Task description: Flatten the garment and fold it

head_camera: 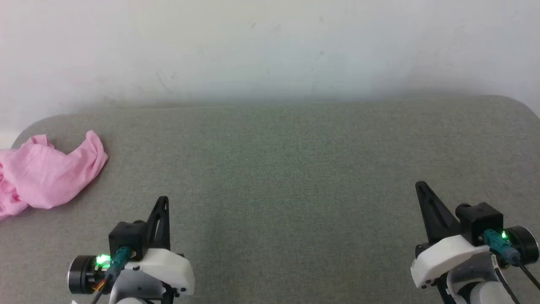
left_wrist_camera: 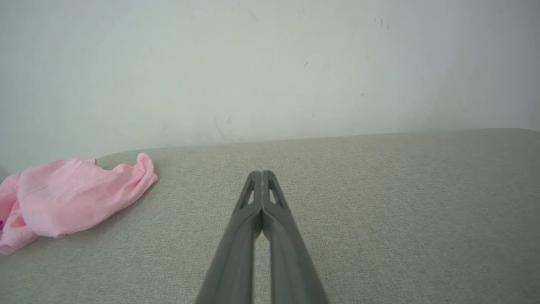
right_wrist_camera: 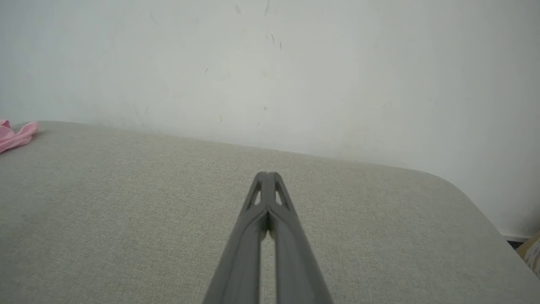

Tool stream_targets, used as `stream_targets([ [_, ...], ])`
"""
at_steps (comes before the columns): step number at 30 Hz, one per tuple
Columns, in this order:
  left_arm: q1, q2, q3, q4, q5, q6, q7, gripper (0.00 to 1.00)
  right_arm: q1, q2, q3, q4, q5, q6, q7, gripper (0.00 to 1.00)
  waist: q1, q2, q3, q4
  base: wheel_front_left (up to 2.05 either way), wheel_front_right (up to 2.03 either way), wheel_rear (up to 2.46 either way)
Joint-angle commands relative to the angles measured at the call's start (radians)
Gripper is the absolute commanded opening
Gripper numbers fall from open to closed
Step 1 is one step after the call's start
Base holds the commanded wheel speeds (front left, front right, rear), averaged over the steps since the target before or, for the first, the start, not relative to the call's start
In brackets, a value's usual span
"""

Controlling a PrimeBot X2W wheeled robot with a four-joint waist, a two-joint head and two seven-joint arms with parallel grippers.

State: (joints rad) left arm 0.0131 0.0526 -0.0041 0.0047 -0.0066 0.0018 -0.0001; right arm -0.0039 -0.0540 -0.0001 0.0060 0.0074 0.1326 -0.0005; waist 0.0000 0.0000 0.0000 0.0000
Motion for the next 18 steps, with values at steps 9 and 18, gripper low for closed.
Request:
stream_targets([
  [9, -0.013, -0.002, 0.004, -0.005, 0.007, -0.002, 0.000, 0.00, 0.004, 0.004, 0.000, -0.006, -0.007, -0.002, 0.000, 0.00, 0.0000, 0.0000, 0.000, 0.000, 0.00, 0.00, 0.00],
  [18, -0.013, -0.002, 0.004, -0.005, 0.007, -0.002, 0.000, 0.00, 0.004, 0.004, 0.000, -0.006, -0.007, -0.002, 0.000, 0.00, 0.0000, 0.0000, 0.000, 0.000, 0.00, 0.00, 0.00],
])
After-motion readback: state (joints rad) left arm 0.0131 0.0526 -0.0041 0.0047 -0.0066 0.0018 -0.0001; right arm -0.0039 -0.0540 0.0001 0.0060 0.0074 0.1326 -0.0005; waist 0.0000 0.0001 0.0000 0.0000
